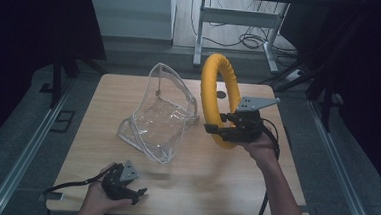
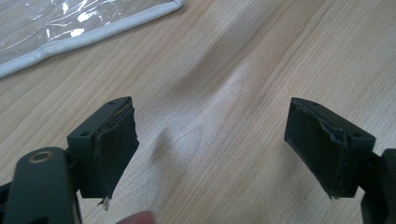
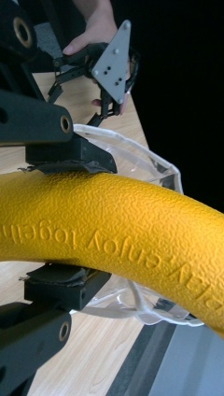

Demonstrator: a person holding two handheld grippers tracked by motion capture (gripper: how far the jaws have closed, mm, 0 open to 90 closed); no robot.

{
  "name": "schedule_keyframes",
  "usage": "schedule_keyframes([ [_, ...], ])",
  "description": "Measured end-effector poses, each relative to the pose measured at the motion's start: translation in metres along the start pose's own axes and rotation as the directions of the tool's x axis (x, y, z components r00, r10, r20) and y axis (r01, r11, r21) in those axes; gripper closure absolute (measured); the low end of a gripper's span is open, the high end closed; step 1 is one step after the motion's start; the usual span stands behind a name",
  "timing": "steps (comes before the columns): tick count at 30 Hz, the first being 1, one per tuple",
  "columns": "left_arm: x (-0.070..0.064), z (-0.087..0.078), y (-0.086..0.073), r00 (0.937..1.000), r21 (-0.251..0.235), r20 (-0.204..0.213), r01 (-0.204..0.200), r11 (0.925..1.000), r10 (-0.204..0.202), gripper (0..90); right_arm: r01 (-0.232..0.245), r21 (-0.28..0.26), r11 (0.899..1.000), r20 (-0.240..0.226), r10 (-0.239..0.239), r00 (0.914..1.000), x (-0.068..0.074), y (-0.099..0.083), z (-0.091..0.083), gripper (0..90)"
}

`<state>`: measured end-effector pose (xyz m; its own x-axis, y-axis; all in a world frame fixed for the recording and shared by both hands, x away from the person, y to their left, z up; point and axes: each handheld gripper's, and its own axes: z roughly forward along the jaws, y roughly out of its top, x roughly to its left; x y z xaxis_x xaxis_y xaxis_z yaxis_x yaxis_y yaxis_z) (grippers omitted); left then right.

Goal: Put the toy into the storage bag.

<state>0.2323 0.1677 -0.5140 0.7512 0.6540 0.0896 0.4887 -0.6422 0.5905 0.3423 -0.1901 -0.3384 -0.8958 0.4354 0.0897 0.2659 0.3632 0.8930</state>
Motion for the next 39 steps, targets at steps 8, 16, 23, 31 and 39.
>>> schedule_keyframes([
  [8,0.0,0.0,0.0,1.0,0.001,0.002,-0.001,1.0,0.001,16.9,0.001,-0.043,0.999,-0.017,-0.002,0.9999,0.004,0.005,0.001,50.0],
  [16,0.0,0.001,0.0,1.0,0.006,0.003,-0.005,1.0,0.005,16.9,-0.004,-0.078,0.997,-0.033,0.001,0.9995,0.009,0.008,0.003,50.0],
  [23,0.0,0.002,0.0,1.0,0.014,0.003,-0.009,0.9999,0.009,16.9,-0.004,-0.116,0.993,-0.045,-0.001,0.999,0.012,0.014,0.001,49.9],
  [31,0.0,0.003,-0.001,0.9999,0.016,0.008,-0.01,0.9998,0.01,16.9,0.002,-0.157,0.988,-0.052,-0.011,0.9986,0.018,0.023,0.0,49.9],
  [39,-0.001,0.003,-0.001,0.9999,0.015,0.008,-0.01,0.9998,0.01,16.9,0.01,-0.188,0.982,-0.07,-0.024,0.9973,0.026,0.032,0.001,49.8],
])
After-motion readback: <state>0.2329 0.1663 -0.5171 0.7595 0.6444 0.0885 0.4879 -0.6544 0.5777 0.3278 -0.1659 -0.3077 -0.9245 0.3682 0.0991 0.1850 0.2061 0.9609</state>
